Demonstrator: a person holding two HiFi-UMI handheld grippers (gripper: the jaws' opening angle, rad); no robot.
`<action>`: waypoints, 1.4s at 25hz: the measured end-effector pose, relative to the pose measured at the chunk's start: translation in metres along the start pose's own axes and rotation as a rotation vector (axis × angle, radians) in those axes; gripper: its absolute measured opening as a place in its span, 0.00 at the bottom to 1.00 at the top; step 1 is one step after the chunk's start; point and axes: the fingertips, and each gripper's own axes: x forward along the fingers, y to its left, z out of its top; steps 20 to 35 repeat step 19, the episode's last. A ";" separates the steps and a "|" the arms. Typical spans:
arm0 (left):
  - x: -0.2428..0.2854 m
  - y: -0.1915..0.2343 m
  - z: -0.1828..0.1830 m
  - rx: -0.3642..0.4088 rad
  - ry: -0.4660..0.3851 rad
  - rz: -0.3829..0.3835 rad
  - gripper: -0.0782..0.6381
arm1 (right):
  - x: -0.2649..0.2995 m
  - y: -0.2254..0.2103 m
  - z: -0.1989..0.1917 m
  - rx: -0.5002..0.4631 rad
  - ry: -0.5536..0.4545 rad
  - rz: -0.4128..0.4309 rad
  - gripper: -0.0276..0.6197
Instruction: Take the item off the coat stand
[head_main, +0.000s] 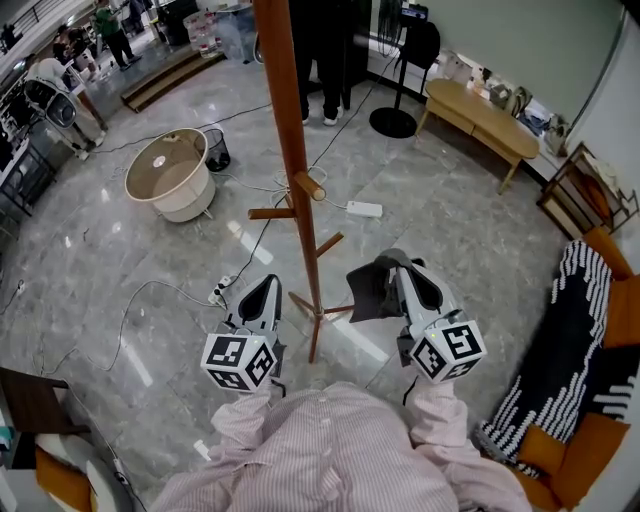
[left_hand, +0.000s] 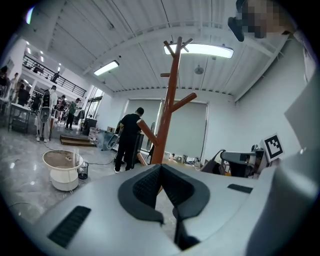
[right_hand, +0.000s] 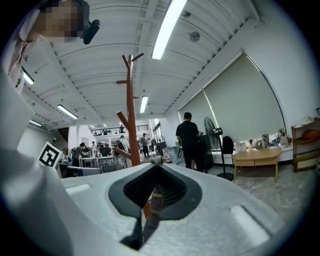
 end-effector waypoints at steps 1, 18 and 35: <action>0.000 0.002 0.000 0.001 0.000 0.006 0.11 | 0.001 -0.001 0.000 0.000 0.002 0.000 0.07; -0.006 0.016 -0.002 -0.005 0.006 0.042 0.11 | 0.001 -0.003 0.008 0.012 -0.009 -0.013 0.07; -0.006 0.016 -0.002 -0.005 0.007 0.043 0.11 | 0.001 -0.003 0.009 0.014 -0.011 -0.013 0.07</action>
